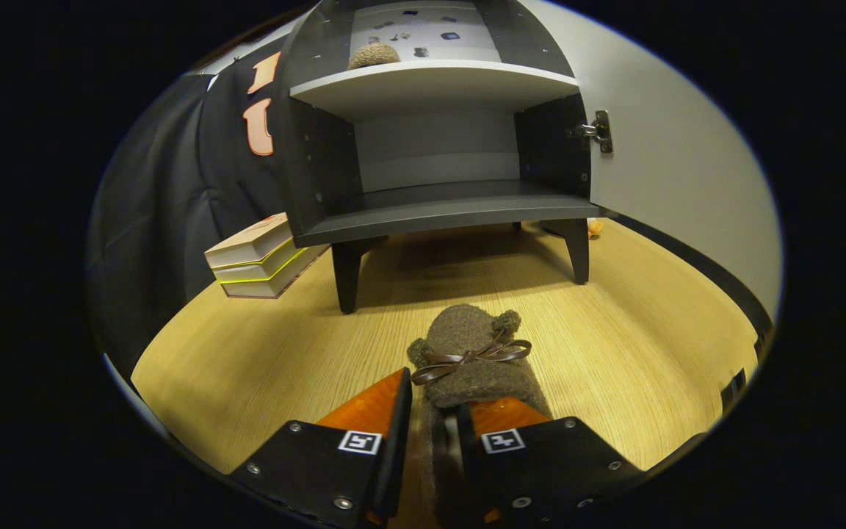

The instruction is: Open the shoe cabinet door, grab the shoes and put them into the shoe cabinet, then close the shoe cabinet door.

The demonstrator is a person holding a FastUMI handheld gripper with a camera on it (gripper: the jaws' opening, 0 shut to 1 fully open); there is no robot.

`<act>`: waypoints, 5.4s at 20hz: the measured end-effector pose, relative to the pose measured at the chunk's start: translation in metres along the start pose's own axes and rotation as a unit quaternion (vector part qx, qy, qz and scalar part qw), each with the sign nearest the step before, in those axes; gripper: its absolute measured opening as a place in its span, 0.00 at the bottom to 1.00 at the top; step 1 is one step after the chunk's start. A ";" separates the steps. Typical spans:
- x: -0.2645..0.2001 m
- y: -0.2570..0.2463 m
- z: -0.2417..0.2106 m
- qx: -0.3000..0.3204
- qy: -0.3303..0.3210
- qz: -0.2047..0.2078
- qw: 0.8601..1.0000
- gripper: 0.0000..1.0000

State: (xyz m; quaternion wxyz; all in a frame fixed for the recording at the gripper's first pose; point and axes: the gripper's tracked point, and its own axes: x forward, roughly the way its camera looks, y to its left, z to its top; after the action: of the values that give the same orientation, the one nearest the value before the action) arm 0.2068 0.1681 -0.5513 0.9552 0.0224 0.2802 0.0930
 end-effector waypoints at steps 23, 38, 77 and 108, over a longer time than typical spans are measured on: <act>-0.103 0.004 0.134 0.015 -0.024 0.024 0.999 0.04; -0.107 0.000 0.309 -0.040 -0.081 0.000 0.996 0.04; 0.113 -0.016 0.439 -0.085 -0.027 0.002 0.996 0.40; -0.279 -0.029 0.359 -0.041 -0.164 -0.003 0.986 0.93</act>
State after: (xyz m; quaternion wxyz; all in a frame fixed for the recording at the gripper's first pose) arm 0.1747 0.0898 -0.1033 0.9886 -0.0026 0.1157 0.0963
